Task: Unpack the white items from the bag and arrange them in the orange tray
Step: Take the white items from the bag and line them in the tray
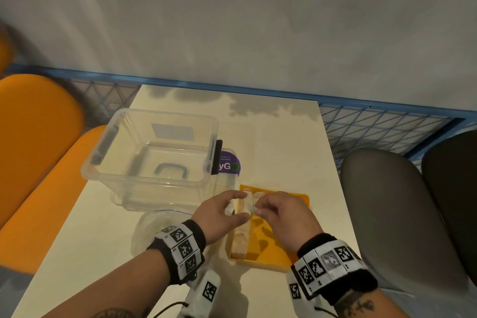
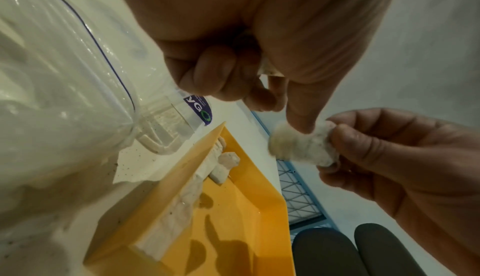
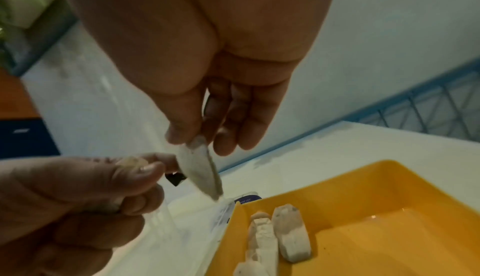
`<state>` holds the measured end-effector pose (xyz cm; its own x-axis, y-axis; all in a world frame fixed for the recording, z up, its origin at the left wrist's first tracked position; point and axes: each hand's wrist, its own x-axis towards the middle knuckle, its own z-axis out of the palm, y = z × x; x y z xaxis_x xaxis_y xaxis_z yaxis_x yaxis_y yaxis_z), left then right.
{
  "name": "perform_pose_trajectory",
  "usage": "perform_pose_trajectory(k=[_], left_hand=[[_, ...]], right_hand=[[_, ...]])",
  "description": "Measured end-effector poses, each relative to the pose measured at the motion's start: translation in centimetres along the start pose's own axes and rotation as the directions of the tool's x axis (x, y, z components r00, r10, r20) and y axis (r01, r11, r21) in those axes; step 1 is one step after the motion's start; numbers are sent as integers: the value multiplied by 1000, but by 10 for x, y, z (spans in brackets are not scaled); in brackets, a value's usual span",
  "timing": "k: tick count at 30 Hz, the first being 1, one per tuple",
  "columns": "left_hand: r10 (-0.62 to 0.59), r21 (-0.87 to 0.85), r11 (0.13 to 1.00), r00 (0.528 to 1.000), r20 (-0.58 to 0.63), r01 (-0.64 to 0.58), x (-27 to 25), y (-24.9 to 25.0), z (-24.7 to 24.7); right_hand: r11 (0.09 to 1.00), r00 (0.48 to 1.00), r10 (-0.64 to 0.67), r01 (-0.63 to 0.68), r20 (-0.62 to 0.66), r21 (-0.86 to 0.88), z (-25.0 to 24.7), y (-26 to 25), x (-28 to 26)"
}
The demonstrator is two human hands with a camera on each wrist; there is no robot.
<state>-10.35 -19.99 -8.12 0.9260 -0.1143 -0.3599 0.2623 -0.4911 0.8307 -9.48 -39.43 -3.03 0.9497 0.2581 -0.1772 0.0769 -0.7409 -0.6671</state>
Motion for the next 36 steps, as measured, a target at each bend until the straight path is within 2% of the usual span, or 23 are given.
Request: perform_pose_trajectory(k=[3, 5, 8, 10, 12, 16, 19, 22, 26, 30, 36], left_hand=[[70, 19, 997, 993, 98, -72, -3, 7, 6], [99, 36, 994, 991, 95, -103, -4, 9, 10], [74, -20, 997, 995, 70, -73, -1, 4, 11], [59, -49, 997, 994, 90, -54, 0, -1, 11], [35, 8, 999, 994, 108, -36, 1, -7, 11], [-66, 147, 987, 998, 19, 63, 6, -21, 9], [-137, 208, 969, 991, -10, 136, 10, -26, 11], [-196, 258, 947, 981, -4, 190, 15, -27, 13], [-222, 314, 927, 975, 16, 206, 22, -32, 15], [-213, 322, 928, 976, 38, 190, 18, -31, 19], [-227, 318, 927, 973, 50, 200, 21, -36, 17]], right_hand=[[991, 987, -100, 110, 125, -79, -1, -5, 1], [989, 986, -126, 134, 106, -67, 3, -7, 1], [995, 998, -68, 68, 1, 69, 11, -2, -3], [992, 1000, -19, 20, -5, 122, 19, 4, -5], [993, 1000, 22, -24, 15, 112, 27, 12, -6], [989, 987, 142, -139, 70, -42, 32, 31, 2], [961, 954, 241, -209, 177, -184, 34, 45, 14], [927, 923, 280, -188, 265, -325, 40, 53, 33], [913, 937, 281, -193, 210, -358, 45, 57, 63], [906, 960, 267, -218, 89, -363, 45, 59, 77], [896, 952, 300, -262, 53, -359, 50, 60, 90]])
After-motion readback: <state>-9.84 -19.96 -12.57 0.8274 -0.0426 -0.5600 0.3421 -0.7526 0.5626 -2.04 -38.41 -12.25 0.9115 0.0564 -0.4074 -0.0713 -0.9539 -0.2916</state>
